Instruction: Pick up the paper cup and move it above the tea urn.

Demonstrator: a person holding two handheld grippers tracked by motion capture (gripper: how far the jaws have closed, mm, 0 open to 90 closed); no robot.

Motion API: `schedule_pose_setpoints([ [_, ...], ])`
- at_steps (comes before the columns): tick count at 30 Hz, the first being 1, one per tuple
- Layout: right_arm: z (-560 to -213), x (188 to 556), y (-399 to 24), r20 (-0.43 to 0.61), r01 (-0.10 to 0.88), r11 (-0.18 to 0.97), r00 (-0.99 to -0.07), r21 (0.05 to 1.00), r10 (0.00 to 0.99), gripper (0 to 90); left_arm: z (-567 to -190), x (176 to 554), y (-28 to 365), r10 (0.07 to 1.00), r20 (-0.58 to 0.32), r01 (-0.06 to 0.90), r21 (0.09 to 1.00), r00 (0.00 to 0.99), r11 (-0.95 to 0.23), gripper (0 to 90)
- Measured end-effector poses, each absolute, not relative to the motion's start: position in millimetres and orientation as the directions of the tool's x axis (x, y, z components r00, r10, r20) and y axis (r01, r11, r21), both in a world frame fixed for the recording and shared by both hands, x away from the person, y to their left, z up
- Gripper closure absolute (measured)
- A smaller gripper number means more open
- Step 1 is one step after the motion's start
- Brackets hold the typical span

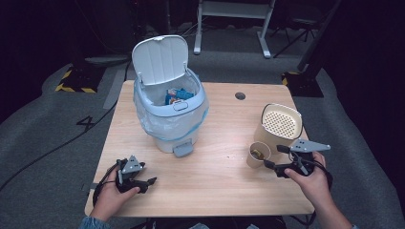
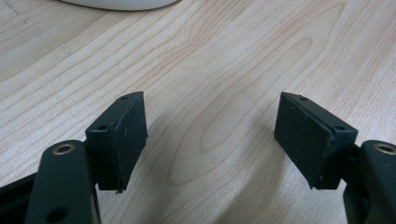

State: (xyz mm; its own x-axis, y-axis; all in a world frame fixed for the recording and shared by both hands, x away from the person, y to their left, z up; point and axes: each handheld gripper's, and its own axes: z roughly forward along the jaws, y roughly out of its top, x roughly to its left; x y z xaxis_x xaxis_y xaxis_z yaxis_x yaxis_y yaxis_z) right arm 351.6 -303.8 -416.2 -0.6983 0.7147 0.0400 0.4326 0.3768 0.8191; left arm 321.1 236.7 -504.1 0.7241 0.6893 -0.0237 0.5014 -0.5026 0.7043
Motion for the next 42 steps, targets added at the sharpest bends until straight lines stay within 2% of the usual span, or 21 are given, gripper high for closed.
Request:
schedule_pose_setpoints([
  [9,-459,360,-301,0.044,0.453,0.381,-0.688,0.806,0.725,16.6,-504,321,237,0.690,-0.024,0.502,0.705,0.724,-0.502,25.8],
  [17,-482,371,-290,0.056,0.477,0.384,-0.681,0.790,0.730,16.8,-504,321,236,0.690,-0.023,0.502,0.705,0.723,-0.502,25.8],
  [32,-501,385,-275,0.056,0.485,0.359,-0.651,0.797,0.757,21.2,-504,320,236,0.694,-0.026,0.505,0.706,0.719,-0.497,25.9],
  [35,-501,386,-273,0.054,0.469,0.358,-0.663,0.807,0.747,27.8,-504,320,236,0.694,-0.025,0.505,0.705,0.719,-0.498,25.8],
  [42,-500,385,-271,0.046,0.452,0.363,-0.674,0.815,0.737,30.6,-504,320,236,0.694,-0.026,0.505,0.705,0.719,-0.498,25.8],
])
